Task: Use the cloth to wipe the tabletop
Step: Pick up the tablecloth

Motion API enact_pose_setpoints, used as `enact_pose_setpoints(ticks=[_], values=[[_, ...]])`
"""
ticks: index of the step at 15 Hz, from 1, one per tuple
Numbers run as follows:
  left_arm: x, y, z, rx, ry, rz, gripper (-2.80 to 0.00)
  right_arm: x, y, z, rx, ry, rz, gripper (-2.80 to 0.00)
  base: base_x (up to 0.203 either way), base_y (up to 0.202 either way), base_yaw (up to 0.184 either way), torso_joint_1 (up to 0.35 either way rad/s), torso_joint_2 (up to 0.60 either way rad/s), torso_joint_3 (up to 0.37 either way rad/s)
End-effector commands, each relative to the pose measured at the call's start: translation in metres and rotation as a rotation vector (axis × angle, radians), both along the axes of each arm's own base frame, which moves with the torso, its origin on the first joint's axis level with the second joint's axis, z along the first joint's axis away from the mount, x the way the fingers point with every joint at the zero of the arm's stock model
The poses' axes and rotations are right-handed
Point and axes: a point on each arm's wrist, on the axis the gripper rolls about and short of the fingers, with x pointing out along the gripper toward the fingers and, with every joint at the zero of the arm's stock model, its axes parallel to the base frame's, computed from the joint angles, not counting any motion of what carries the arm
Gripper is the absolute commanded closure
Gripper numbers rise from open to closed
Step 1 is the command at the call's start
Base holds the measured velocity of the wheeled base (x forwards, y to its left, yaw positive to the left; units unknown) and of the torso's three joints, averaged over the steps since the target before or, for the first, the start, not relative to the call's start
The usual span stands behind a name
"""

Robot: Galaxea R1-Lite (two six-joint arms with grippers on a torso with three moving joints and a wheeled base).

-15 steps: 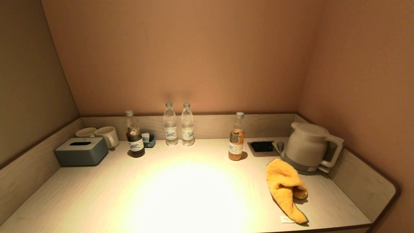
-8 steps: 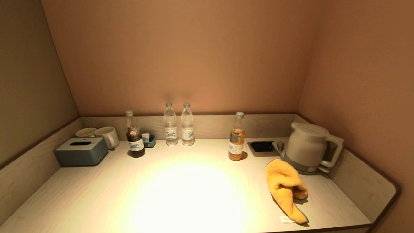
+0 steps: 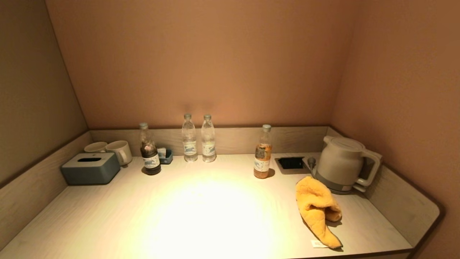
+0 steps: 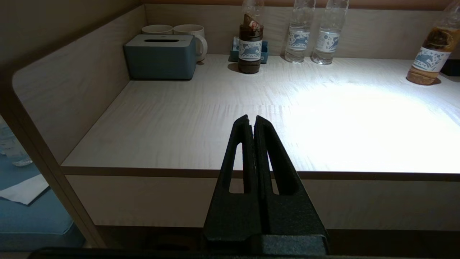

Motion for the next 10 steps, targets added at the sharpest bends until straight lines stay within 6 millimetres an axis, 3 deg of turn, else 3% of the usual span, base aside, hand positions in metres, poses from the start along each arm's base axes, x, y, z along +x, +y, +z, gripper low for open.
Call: enact_pose_setpoints(ticks=[1, 4, 6, 10], values=[[0.0, 0.0, 0.0, 0.0, -0.001, 0.0, 0.0, 0.023, 0.001, 0.013, 0.03, 0.187, 0.025, 0.0, 0.0, 0.0, 0.0, 0.0, 0.0, 0.0], [0.0, 0.0, 0.0, 0.0, -0.001, 0.0, 0.0, 0.087, 0.002, 0.038, 0.08, 0.433, 0.043, 0.0, 0.0, 0.0, 0.0, 0.0, 0.0, 0.0], [0.0, 0.0, 0.0, 0.0, -0.001, 0.0, 0.0, 0.136, 0.002, 0.043, 0.104, 0.561, 0.046, 0.0, 0.0, 0.0, 0.0, 0.0, 0.0, 0.0], [0.0, 0.0, 0.0, 0.0, -0.001, 0.0, 0.0, 0.231, 0.003, 0.023, 0.131, 0.776, 0.037, 0.0, 0.0, 0.0, 0.0, 0.0, 0.0, 0.0]])
